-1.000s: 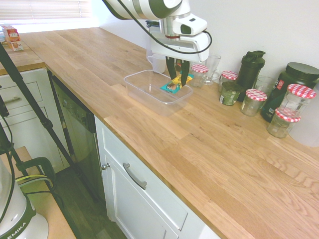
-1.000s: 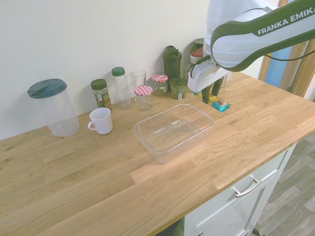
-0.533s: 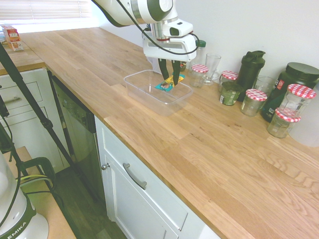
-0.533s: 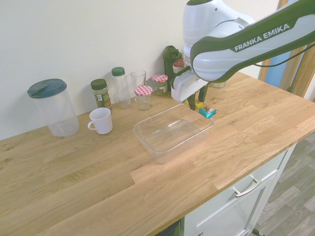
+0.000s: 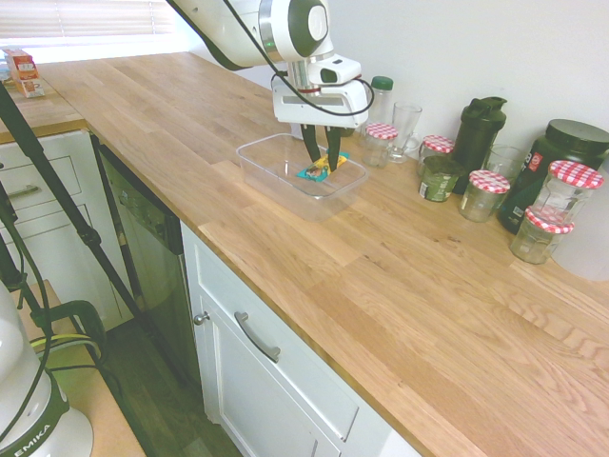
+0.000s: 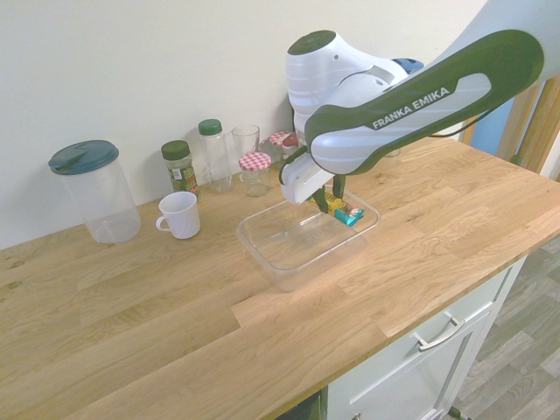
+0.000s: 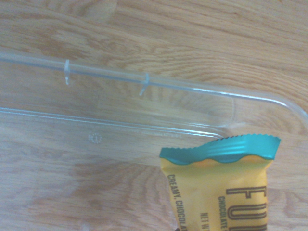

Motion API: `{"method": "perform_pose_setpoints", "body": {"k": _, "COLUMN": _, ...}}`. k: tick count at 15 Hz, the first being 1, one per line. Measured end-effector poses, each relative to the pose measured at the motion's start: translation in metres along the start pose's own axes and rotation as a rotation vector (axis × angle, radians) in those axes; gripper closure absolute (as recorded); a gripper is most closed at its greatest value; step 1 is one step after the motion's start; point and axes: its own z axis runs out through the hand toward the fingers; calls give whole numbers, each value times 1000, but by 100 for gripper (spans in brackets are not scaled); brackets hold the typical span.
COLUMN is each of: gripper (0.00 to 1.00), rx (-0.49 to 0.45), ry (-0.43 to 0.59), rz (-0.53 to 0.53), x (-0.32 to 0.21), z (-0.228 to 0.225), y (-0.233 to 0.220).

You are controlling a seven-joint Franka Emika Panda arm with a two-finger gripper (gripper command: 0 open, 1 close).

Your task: Put the protein bar into the container

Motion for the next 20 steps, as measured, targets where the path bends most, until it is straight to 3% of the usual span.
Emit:
{"method": "perform_pose_setpoints", "body": {"k": 7, "gripper": 100, "rx": -24, "ry": -14, "rz": -7, "x": 2, "z": 19, "y": -7}}
{"method": "perform_pose_setpoints", "body": {"k": 8, "gripper": 0, "rx": -29, "ry": -17, "rz": -8, "x": 2, "z": 22, "y": -8}}
{"method": "perform_pose_setpoints", "body": {"k": 20, "gripper": 0, "rx": -32, "ry": -13, "rz": -7, "x": 4, "z": 25, "y": -10}}
